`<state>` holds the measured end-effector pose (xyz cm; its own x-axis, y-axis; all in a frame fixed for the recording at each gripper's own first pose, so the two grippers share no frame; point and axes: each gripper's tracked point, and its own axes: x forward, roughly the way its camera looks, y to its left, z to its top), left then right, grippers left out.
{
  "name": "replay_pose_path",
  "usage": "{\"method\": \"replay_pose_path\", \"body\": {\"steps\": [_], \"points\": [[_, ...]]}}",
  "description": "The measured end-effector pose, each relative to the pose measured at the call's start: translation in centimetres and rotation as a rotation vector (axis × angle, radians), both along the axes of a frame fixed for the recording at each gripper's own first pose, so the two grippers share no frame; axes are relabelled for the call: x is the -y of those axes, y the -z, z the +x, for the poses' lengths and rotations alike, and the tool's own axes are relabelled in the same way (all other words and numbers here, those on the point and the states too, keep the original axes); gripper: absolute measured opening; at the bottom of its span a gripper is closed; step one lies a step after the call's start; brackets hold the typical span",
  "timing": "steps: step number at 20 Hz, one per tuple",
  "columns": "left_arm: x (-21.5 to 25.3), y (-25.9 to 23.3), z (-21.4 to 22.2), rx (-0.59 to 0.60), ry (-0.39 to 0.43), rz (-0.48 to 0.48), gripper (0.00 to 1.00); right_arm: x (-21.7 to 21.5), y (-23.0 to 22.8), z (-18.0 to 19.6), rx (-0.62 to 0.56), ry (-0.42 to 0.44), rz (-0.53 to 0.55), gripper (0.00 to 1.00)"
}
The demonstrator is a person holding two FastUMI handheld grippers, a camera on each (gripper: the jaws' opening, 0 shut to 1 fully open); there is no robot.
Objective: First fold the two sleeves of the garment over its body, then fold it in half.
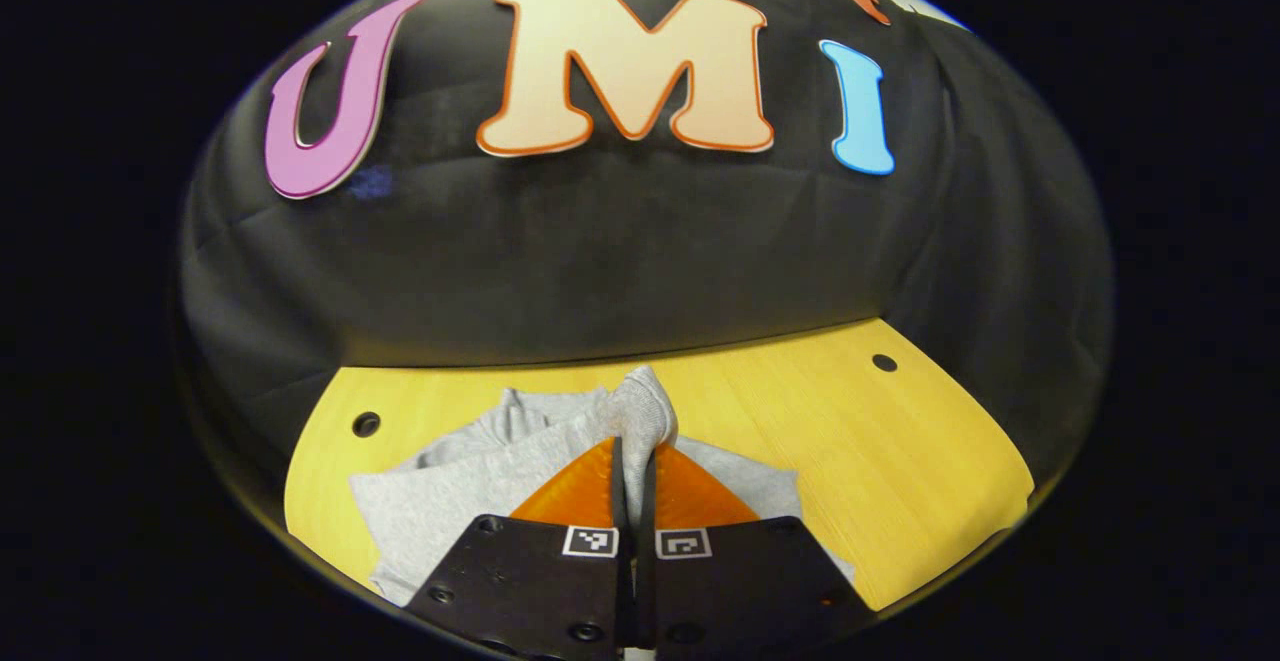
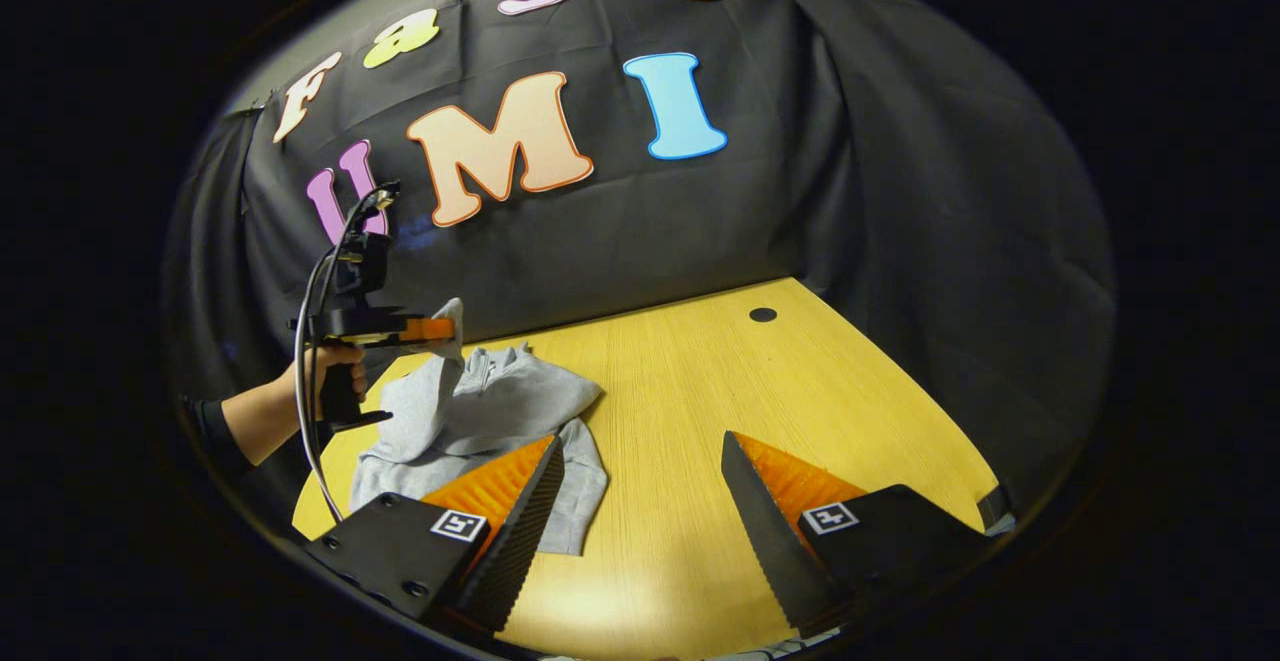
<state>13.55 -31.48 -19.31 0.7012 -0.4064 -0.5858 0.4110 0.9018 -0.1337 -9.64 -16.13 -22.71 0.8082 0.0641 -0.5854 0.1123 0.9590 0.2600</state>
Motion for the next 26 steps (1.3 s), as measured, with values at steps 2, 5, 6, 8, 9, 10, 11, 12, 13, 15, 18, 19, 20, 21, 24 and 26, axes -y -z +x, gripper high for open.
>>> {"method": "replay_pose_path", "body": {"steps": [2,5,6,8,9,10,11,12,13,15,18,19,20,21,24,26], "points": [[1.5,1.4,-0.7,-0.029,0.015,0.001,0.00,-0.2,0.4,0.0,-0.005,0.001,0.004,0.95],[3.3,3.5,-2.0,-0.085,0.038,0.002,0.00,-0.5,0.5,-0.1,-0.008,-0.017,0.004,0.98],[3.8,4.1,-2.6,-0.100,0.048,-0.001,0.00,-0.7,0.5,0.0,-0.008,-0.025,0.005,0.98],[4.5,5.0,-3.2,-0.112,0.067,0.005,0.00,-1.6,0.7,0.1,-0.012,-0.040,0.012,0.98],[4.7,5.5,-3.4,-0.116,0.077,0.012,0.00,-2.1,0.9,0.4,-0.012,-0.048,0.013,0.98],[5.0,5.9,-3.8,-0.126,0.091,0.016,0.01,-2.5,0.8,0.5,-0.012,-0.055,0.012,0.99],[5.8,6.2,-4.5,-0.149,0.124,-0.001,0.02,-2.9,1.0,0.6,-0.013,-0.064,0.012,0.95],[6.0,6.0,-4.9,-0.161,0.137,-0.012,0.04,-3.2,0.9,0.8,-0.012,-0.071,0.012,0.99],[6.4,5.9,-5.2,-0.161,0.146,-0.033,0.23,-3.6,1.0,1.1,-0.011,-0.077,0.012,0.99],[5.7,5.0,-5.2,-0.130,0.134,-0.053,0.73,-4.1,1.0,1.4,-0.008,-0.088,0.015,0.99],[3.5,4.0,-5.4,-0.090,0.106,-0.046,0.94,-5.3,1.2,2.4,-0.004,-0.098,0.034,0.98],[2.5,3.8,-5.5,-0.079,0.093,-0.048,0.95,-5.9,1.5,2.8,-0.005,-0.103,0.043,0.98],[1.4,3.5,-5.7,-0.076,0.078,-0.053,0.95,-6.4,1.8,3.2,-0.004,-0.109,0.046,0.98],[0.3,3.1,-6.0,-0.070,0.065,-0.064,0.95,-6.9,2.0,3.6,-0.002,-0.116,0.045,0.96],[-3.7,2.4,-6.5,-0.057,0.010,-0.093,0.95,-8.2,2.9,4.3,-0.002,-0.137,0.030,0.95],[-7.2,2.3,-6.9,-0.044,-0.030,-0.080,0.95,-9.0,3.8,4.5,-0.010,-0.152,0.019,0.99]]}}
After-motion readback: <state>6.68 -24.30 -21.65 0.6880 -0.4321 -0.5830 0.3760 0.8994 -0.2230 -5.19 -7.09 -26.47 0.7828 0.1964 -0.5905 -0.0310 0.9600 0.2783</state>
